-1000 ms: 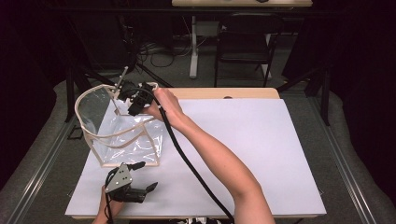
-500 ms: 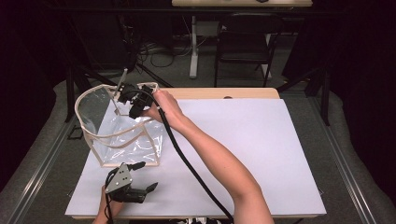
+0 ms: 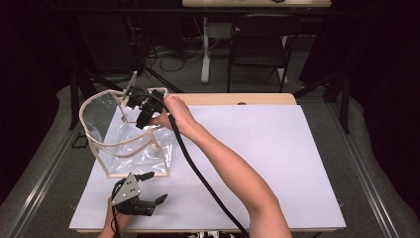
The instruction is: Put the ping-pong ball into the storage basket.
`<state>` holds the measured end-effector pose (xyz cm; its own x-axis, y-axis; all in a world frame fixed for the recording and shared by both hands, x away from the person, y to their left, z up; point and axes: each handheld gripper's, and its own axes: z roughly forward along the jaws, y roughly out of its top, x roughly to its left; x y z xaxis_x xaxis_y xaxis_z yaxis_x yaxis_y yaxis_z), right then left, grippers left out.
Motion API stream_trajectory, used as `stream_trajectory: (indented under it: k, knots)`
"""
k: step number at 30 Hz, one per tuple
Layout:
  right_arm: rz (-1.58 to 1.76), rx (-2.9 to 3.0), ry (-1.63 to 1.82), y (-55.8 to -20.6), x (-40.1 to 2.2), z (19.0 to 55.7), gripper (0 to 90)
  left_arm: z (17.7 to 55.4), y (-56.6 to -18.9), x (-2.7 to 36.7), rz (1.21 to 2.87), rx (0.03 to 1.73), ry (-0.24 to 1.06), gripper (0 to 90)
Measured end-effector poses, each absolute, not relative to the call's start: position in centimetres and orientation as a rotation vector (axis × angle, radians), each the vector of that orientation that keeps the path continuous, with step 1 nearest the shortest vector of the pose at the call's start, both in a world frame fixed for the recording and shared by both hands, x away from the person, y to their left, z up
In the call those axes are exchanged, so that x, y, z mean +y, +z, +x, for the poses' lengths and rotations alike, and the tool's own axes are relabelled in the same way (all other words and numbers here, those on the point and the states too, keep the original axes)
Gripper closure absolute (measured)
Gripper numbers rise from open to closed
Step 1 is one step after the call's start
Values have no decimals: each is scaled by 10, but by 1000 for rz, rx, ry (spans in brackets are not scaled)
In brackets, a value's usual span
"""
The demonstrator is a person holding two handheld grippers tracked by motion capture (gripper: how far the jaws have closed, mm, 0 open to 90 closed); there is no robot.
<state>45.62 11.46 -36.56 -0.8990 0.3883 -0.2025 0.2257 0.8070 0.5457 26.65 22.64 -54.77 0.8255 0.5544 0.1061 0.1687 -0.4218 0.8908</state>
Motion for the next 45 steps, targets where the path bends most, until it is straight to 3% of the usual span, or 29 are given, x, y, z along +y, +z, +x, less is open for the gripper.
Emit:
stream_trajectory:
  k: [4, 21, 45]
  knots:
    - [501, 2670, 828, -358, 107, 456, 153, 267, -548, 227, 1988, 535, 478, 162]
    - [543, 2616, 977, -329, 67, 451, 100, 267, -548, 226, 1994, 540, 470, 162]
    - [613, 2551, 966, -328, 17, 445, 31, 267, -549, 224, 1998, 535, 462, 162]
